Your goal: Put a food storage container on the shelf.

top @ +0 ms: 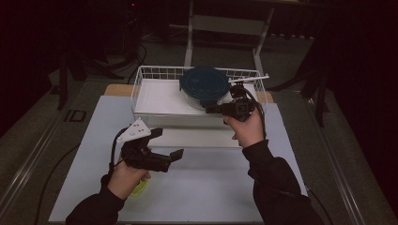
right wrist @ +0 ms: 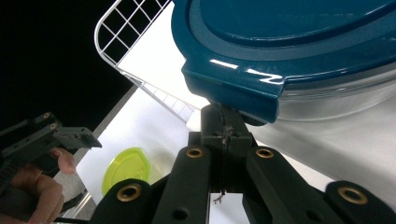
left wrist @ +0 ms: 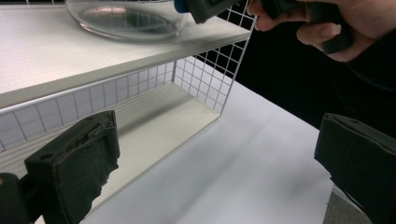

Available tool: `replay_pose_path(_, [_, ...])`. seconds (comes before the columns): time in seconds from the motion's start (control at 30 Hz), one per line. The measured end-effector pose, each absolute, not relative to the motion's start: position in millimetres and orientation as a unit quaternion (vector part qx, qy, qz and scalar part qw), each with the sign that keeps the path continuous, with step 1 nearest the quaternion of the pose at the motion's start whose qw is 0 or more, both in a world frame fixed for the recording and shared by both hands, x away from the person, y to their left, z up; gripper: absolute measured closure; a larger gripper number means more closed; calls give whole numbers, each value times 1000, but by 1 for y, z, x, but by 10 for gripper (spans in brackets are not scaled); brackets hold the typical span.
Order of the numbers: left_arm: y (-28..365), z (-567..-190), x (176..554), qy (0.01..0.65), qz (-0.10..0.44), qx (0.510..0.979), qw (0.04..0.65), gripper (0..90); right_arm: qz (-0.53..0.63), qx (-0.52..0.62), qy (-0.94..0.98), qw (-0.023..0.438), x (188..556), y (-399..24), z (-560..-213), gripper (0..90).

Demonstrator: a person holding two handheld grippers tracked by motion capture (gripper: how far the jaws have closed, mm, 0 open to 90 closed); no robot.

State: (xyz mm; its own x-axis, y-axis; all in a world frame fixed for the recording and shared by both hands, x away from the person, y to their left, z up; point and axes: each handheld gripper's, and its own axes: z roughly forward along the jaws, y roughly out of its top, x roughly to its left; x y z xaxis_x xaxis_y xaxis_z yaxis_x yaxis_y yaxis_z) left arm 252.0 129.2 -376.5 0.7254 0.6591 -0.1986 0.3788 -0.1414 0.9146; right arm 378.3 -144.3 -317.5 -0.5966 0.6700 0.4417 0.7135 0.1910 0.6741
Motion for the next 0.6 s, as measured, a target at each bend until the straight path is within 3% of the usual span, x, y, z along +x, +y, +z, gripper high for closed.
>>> replay_pose_path(0.27, [129,-377,250,341,127,748,555,0,-459,-437,-773,23,374,-143,-315,870])
replay_pose_path(0.43, [130,-376,246,330,130,752,556,0,-470,-414,-780,14,359,-144,-315,711])
replay_pose_path(0.6, [132,-376,242,314,138,760,551,0,-487,-393,-780,-3,342,-153,-321,469])
